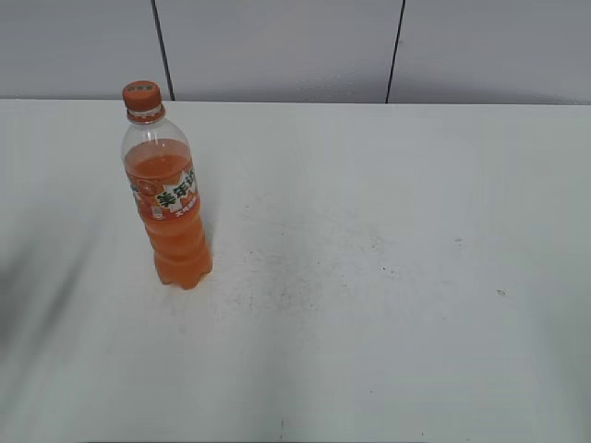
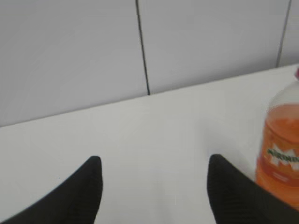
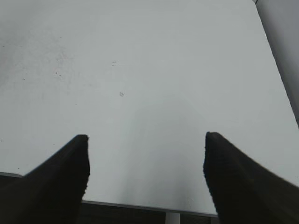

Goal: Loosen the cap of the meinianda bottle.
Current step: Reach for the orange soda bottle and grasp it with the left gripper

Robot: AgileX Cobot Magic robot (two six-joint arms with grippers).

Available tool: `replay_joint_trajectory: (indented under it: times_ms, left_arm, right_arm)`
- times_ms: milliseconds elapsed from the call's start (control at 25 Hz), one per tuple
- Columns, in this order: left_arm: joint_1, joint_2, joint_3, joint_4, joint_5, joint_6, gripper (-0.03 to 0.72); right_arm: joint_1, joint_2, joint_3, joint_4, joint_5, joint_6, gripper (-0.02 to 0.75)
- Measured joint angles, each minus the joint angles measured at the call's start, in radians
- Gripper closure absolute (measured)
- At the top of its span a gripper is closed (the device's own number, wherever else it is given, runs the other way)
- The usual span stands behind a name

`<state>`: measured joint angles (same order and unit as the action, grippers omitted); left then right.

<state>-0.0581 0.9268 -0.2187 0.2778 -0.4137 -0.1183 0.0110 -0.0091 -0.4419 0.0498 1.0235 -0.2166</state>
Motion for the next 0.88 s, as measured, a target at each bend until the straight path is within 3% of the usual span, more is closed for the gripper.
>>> replay_joint_trajectory:
  times_ms: [240, 480, 600, 680, 880]
  left_arm:
    - [0.018, 0.111, 0.004, 0.358, -0.098, -0.162, 0.253]
    - [0.166, 0.288, -0.004, 0.705, -0.33, -0.282, 0.249]
    - [0.258, 0.396, -0.057, 0.904, -0.44, -0.378, 0.196]
    - [0.296, 0.47, -0.105, 1.04, -0.512, -0.437, 0.122]
    - [0.331, 0.648, -0.274, 1.264, -0.641, -0.53, 0.041]
  right_arm:
    - [0.0, 0.0, 0.0, 0.0, 0.0, 0.0, 0.165]
    - [0.0, 0.0, 0.0, 0.0, 0.0, 0.0, 0.165]
    - [0.0, 0.0, 0.0, 0.0, 0.0, 0.0, 0.165]
    - [0.0, 0.0, 0.0, 0.0, 0.0, 0.0, 0.165]
    - [0.0, 0.0, 0.0, 0.0, 0.0, 0.0, 0.165]
